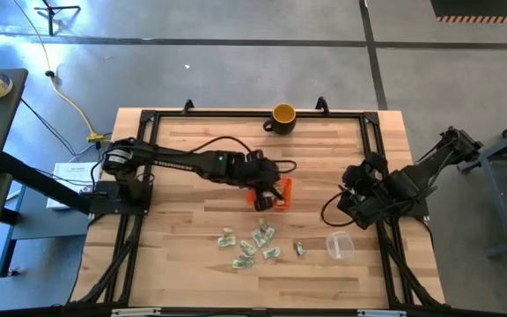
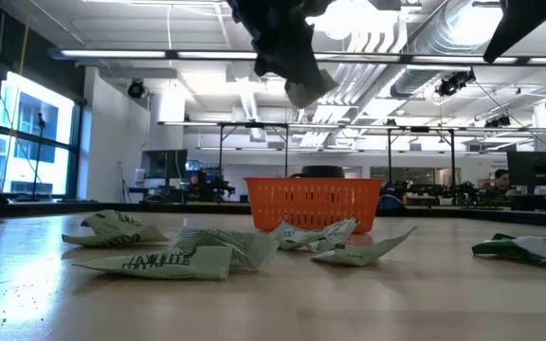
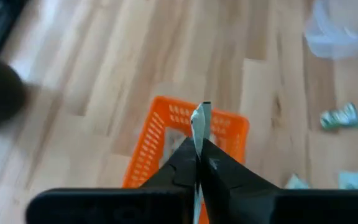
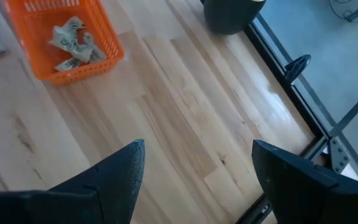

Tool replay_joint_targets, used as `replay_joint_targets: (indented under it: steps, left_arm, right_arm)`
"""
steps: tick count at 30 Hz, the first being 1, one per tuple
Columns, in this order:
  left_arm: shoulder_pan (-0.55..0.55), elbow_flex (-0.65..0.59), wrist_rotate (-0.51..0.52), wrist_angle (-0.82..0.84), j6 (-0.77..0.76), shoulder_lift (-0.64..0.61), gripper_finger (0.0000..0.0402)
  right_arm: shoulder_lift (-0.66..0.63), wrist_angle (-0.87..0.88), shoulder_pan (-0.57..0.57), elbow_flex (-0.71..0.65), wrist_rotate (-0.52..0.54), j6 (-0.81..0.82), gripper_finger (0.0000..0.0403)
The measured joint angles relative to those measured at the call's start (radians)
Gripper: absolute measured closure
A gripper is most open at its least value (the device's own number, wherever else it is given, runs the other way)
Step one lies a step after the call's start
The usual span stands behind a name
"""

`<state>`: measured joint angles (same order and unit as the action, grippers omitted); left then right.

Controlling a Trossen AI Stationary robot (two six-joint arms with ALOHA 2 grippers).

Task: Pick and place items into bin
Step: Put the light green stevia packet into the orange bin

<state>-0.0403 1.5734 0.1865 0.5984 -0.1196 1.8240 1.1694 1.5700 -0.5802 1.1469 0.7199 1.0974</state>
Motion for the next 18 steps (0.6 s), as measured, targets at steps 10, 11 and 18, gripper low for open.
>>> replay_joint_targets:
  steps: [10, 11, 18]
  left_arm:
    - [-0.051, -0.001, 0.03, 0.192, -0.146, -0.032, 0.0204]
    - [-0.077, 0.002, 0.028, 0.23, -0.188, -0.046, 0.0196]
    - [-0.347, -0.037, 0.054, 0.461, -0.403, -0.059, 0.0182]
  right_arm:
    - [0.0, -0.055, -0.005, -0.149, -0.057, 0.027, 0.0116]
    - [0.0, -0.071, -0.006, -0.164, -0.07, 0.026, 0.0116]
    - [0.0, -0.238, -0.005, -0.215, -0.085, -0.059, 0.0116]
